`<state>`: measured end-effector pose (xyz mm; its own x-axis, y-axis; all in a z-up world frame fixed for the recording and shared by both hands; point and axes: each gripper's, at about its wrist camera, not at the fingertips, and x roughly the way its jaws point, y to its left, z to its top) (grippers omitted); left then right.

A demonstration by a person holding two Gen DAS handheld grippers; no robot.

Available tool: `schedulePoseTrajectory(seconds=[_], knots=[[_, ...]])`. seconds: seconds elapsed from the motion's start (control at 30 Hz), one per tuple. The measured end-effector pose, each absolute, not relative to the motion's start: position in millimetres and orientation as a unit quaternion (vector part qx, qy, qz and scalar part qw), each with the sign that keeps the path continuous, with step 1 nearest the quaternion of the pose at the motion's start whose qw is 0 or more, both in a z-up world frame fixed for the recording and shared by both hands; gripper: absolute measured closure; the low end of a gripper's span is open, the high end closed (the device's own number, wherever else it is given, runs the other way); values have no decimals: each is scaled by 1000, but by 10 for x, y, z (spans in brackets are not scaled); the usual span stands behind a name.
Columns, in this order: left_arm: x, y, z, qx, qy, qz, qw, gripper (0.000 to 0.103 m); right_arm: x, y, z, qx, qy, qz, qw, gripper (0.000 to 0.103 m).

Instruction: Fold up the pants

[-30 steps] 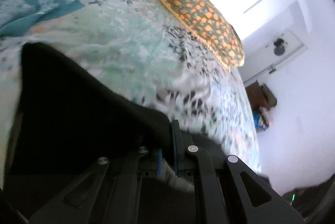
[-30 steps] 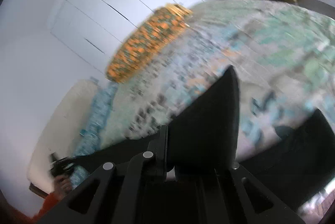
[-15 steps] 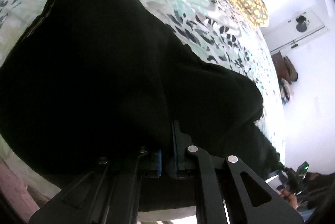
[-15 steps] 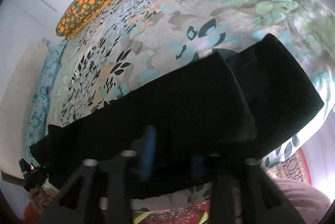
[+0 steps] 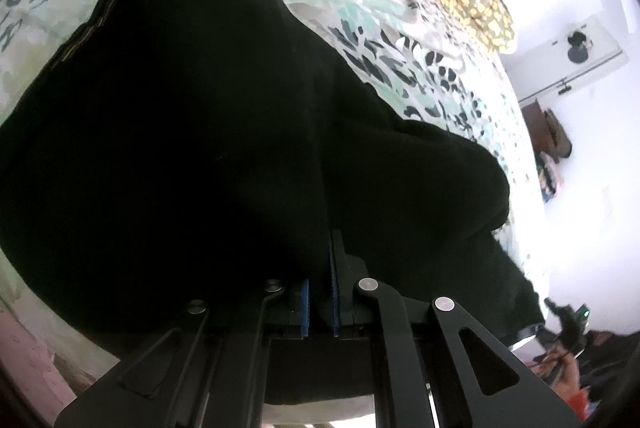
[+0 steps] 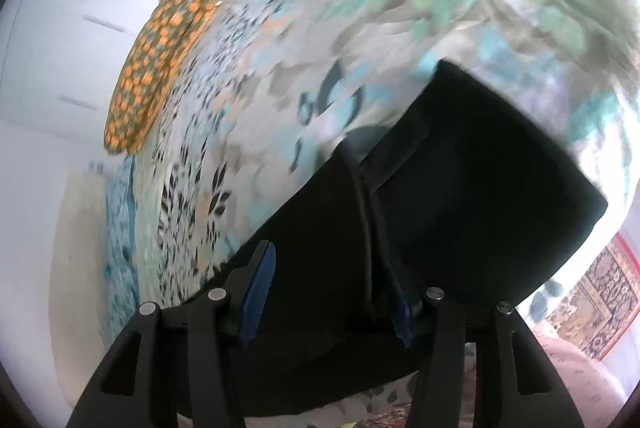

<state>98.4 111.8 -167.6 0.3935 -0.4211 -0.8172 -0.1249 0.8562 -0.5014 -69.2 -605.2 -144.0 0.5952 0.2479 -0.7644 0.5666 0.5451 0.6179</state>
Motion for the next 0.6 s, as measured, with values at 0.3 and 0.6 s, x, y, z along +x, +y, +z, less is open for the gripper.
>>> schedulePoseTrajectory(seconds=[0.3,0.6], knots=[[849,976,-1635,-245,558,-109,786,96,-548,-5922,-1137,216,545,-99,804,91],[580,629,-1724,-228,606,-139,749,96,-613,-6067,-1341,139,577,-158,789,91]])
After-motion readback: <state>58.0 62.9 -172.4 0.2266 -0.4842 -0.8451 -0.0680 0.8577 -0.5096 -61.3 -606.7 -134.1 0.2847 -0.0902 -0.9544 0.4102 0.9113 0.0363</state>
